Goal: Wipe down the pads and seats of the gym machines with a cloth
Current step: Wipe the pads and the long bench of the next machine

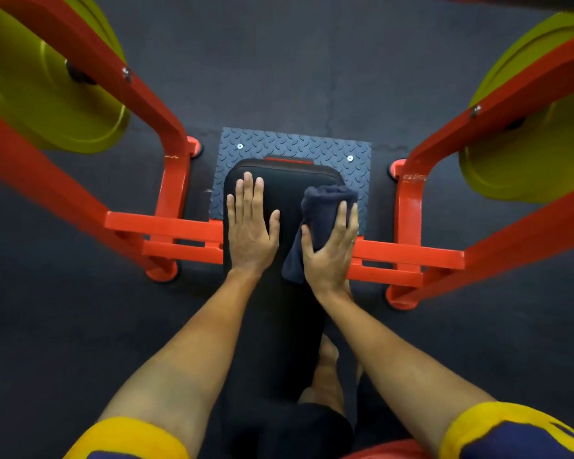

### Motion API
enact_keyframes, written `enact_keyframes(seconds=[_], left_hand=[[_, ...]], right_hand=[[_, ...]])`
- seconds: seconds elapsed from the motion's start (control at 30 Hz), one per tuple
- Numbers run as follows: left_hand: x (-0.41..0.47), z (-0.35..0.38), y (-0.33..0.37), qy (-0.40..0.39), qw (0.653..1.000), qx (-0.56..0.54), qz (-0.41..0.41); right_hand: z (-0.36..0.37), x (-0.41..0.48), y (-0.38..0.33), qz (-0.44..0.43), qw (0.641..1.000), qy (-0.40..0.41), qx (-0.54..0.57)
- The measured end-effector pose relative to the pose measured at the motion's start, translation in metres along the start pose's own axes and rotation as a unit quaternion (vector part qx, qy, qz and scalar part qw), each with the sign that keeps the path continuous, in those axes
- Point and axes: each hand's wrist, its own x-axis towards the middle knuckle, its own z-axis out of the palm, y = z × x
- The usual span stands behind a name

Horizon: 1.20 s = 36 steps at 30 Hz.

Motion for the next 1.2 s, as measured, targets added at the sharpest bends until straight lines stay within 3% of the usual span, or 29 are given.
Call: enact_keyframes(seconds=[0.13, 0.3, 0.47, 0.53, 0.73, 0.87, 0.97, 1.1, 1.2], left_hand=[[-0.03, -0.004, -0.005, -0.005, 0.998, -0.037, -0.052], [-0.049, -0.01, -0.017, -0.028, 0.997, -0.068, -0.028], [-0.07, -0.015, -0.022, -0.057, 0.983, -0.14, -0.1], [-0.077, -0.019, -0.025, -0.07, 0.98, -0.142, -0.123], [-0.094, -0.026, -0.022, -0.047, 0.984, -0.128, -0.111], [-0.117, -0.029, -0.017, -0.059, 0.983, -0.091, -0.145], [-0.142, -0.038, -0.008, -0.11, 0.984, -0.081, -0.118], [-0.151, -0.047, 0.016, -0.144, 0.975, -0.097, -0.138], [-0.139, -0.053, 0.048, -0.177, 0.957, -0.141, -0.179]], right_hand=[[-0.005, 0.028, -0.008, -0.026, 0.999, -0.015, -0.023], [0.01, 0.035, -0.028, -0.112, 0.98, 0.021, -0.165], [0.019, -0.01, -0.009, -0.331, 0.922, -0.108, -0.172], [0.014, 0.001, -0.012, -0.381, 0.897, -0.151, -0.167], [0.028, 0.02, -0.063, -0.306, 0.922, -0.152, -0.18], [0.019, -0.012, -0.022, -0.431, 0.865, -0.204, -0.159], [0.003, -0.028, 0.009, -0.445, 0.853, -0.219, -0.162], [-0.018, -0.04, 0.013, -0.381, 0.884, -0.243, -0.123], [-0.048, -0.044, 0.005, -0.251, 0.924, -0.276, -0.08]])
